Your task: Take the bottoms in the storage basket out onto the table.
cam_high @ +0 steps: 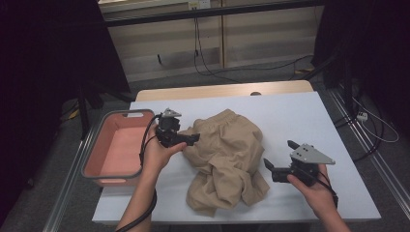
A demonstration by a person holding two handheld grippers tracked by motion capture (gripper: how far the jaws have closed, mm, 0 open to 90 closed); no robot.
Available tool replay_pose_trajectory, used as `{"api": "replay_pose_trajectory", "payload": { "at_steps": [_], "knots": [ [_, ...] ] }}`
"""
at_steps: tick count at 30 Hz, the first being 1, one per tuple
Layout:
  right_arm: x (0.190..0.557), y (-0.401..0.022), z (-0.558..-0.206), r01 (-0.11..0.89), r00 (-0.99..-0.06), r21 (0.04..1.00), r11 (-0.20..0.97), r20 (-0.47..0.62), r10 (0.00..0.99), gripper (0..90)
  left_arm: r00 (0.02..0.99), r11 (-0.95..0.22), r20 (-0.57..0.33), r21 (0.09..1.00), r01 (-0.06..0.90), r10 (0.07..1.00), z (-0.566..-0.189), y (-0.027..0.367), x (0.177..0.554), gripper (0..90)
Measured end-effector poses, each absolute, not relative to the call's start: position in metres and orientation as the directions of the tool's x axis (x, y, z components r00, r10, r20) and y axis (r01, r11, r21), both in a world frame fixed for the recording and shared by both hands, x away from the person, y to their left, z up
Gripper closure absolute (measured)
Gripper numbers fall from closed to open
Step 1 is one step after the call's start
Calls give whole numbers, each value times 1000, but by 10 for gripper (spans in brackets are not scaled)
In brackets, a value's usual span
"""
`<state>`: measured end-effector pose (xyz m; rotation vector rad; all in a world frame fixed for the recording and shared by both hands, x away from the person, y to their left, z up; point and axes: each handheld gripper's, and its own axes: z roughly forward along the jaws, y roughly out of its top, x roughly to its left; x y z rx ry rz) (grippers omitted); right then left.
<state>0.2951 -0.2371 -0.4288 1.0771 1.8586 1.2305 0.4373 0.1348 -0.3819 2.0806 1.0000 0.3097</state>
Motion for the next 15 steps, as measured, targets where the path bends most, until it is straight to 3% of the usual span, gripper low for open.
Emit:
{"api": "replay_pose_trajectory", "payload": {
  "at_steps": [15],
  "knots": [
    [319, -211, -419, 294, -491, 921, 255, -83, 867, 19, 660, -382, -92, 752, 537, 746, -392, 137, 435, 84]
  ]
}}
